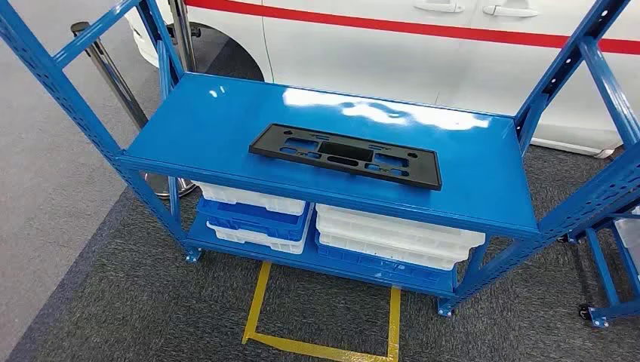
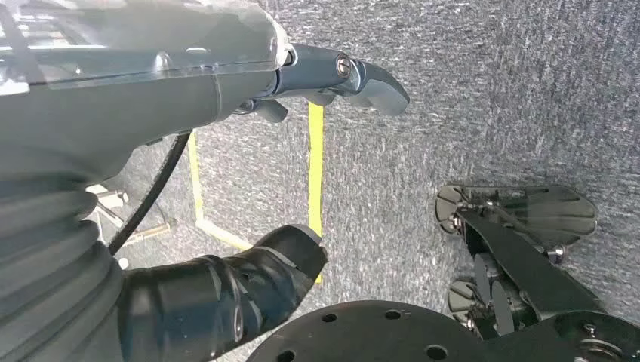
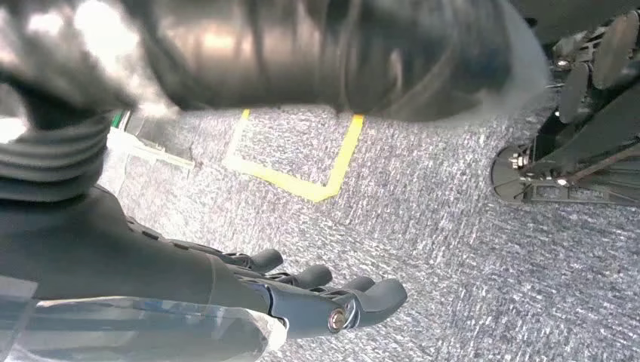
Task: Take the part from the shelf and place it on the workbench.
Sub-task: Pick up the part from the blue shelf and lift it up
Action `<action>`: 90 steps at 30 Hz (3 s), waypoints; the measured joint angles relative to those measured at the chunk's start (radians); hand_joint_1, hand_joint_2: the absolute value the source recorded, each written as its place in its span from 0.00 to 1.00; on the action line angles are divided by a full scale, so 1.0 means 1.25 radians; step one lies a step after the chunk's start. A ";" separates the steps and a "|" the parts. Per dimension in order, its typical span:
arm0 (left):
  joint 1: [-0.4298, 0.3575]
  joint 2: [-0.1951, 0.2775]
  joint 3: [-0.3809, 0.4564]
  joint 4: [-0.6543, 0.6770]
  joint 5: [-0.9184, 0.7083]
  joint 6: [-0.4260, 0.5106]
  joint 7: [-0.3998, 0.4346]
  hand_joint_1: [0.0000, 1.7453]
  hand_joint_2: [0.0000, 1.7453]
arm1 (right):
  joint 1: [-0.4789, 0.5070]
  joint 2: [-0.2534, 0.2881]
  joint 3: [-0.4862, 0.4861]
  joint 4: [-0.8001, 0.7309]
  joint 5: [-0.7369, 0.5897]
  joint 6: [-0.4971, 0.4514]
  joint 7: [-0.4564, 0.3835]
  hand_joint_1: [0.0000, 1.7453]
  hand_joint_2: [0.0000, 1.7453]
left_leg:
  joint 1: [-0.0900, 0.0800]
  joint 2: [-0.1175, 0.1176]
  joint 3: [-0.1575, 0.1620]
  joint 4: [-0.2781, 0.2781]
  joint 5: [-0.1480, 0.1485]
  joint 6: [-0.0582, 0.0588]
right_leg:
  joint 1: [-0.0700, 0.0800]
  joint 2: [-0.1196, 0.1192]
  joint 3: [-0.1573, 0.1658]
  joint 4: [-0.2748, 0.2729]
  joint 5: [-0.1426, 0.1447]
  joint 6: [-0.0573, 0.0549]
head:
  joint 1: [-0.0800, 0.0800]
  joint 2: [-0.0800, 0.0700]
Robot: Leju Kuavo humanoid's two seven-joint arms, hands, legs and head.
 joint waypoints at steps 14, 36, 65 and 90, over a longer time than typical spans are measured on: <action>-0.069 0.000 -0.265 0.067 0.234 0.028 -0.017 0.00 0.00 | -0.075 0.023 0.000 0.034 -0.077 -0.076 0.039 0.00 0.00 | 0.000 0.000 0.000 0.000 0.000 0.000 | 0.000 0.000 0.000 0.000 0.000 0.000 | 0.000 0.000; -0.153 0.019 -0.629 0.169 0.639 0.070 -0.046 0.00 0.00 | -0.192 0.081 -0.032 0.084 -0.167 -0.238 -0.098 0.00 0.00 | 0.000 0.000 0.001 0.000 0.000 0.000 | 0.000 0.000 0.000 0.000 0.000 0.000 | 0.000 0.000; -0.156 0.018 -0.670 0.201 0.794 0.108 -0.086 0.00 0.00 | -0.008 0.082 0.069 -0.350 -0.076 0.187 -0.418 0.00 0.00 | 0.009 0.006 0.016 -0.026 0.015 0.017 | -0.011 -0.003 -0.085 0.164 -0.052 0.015 | 0.001 0.000; -0.160 0.013 -0.729 0.213 0.893 0.116 -0.104 0.00 0.00 | 0.033 -0.044 0.535 -0.855 0.021 -0.065 -0.439 0.00 0.00 | 0.005 0.004 -0.011 -0.004 0.015 0.018 | 0.013 -0.001 -0.038 0.069 -0.042 -0.011 | 0.000 0.000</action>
